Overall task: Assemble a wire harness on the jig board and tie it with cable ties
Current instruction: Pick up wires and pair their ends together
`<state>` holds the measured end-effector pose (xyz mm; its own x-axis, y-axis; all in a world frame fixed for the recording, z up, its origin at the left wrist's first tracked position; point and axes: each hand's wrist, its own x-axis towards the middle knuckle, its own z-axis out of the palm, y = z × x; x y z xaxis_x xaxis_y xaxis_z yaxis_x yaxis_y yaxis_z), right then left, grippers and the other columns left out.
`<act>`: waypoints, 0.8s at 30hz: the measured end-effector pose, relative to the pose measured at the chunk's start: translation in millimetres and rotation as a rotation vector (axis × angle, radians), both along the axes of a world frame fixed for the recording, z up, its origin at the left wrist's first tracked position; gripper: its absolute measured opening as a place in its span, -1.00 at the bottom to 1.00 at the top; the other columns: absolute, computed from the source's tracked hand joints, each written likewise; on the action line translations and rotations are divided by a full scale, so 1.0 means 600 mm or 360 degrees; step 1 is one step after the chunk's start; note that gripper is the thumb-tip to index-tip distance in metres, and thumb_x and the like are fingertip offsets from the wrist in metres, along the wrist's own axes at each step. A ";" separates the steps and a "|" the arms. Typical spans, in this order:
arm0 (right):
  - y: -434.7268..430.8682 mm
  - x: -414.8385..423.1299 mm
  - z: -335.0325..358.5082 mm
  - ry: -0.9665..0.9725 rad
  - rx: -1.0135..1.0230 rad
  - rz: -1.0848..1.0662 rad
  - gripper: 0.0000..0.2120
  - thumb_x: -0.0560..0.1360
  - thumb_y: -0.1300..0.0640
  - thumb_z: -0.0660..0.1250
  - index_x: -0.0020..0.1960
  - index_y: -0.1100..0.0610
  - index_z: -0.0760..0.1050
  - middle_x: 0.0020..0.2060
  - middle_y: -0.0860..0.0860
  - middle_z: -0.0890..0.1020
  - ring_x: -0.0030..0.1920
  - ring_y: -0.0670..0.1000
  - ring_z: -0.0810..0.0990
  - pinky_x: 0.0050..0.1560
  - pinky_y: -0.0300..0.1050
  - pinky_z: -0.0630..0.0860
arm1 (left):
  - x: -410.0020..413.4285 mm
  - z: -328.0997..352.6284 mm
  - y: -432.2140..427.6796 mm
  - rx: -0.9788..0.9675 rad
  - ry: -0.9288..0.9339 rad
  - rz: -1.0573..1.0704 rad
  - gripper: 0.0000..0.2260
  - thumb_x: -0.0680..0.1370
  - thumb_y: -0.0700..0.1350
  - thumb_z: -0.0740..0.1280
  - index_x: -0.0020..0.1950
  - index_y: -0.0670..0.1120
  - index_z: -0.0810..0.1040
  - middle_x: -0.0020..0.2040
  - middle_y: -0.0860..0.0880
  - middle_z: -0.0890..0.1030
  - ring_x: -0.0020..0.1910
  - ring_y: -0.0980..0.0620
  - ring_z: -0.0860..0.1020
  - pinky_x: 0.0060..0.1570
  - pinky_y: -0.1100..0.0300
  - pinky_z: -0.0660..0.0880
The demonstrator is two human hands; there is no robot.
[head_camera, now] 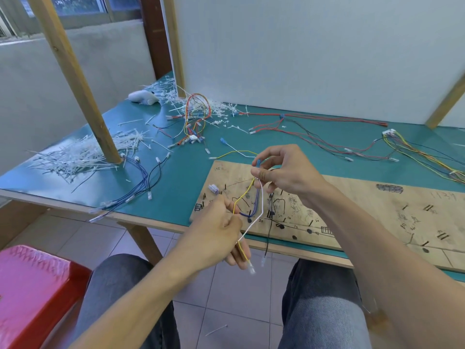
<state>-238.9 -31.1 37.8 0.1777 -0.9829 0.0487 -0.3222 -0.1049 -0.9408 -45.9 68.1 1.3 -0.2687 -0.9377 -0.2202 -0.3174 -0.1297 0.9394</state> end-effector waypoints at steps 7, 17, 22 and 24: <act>-0.005 -0.003 -0.002 0.0174 -0.0111 0.0044 -0.90 0.52 0.28 0.55 -0.03 0.19 0.64 -0.32 0.10 0.70 -0.40 0.04 0.70 -0.41 -0.11 0.54 | 0.015 -0.004 0.013 0.0078 0.0133 -0.0019 -0.95 0.73 -0.09 0.23 0.14 -0.04 0.38 -0.40 -0.17 0.62 -0.44 -0.19 0.65 -0.47 0.13 0.51; -0.040 0.021 -0.015 0.0887 -0.0369 -0.0126 -0.81 0.41 0.06 0.65 -0.08 0.01 0.66 -0.26 -0.11 0.71 -0.14 -0.03 0.65 0.08 0.06 0.61 | -0.001 -0.017 0.017 0.0077 0.0104 0.0104 -0.86 0.72 -0.11 0.24 0.08 -0.15 0.53 -0.37 -0.17 0.64 -0.46 -0.15 0.63 -0.52 0.18 0.48; -0.046 0.017 -0.027 0.0960 -0.0411 -0.0163 -0.78 0.40 0.05 0.66 -0.04 -0.02 0.67 -0.19 -0.14 0.70 -0.01 -0.01 0.64 0.13 0.05 0.58 | -0.003 -0.019 0.017 0.0155 0.0165 0.0117 -0.86 0.72 -0.12 0.24 0.12 -0.17 0.53 -0.36 -0.20 0.65 -0.46 -0.16 0.63 -0.54 0.19 0.46; -0.047 0.013 -0.030 0.0930 -0.0419 -0.0198 -0.76 0.40 0.07 0.66 -0.01 -0.01 0.66 -0.19 -0.14 0.69 0.02 0.01 0.64 0.15 0.05 0.57 | -0.002 -0.021 0.015 0.0175 0.0191 0.0138 -0.85 0.72 -0.12 0.25 0.12 -0.18 0.54 -0.35 -0.20 0.64 -0.45 -0.17 0.63 -0.54 0.19 0.46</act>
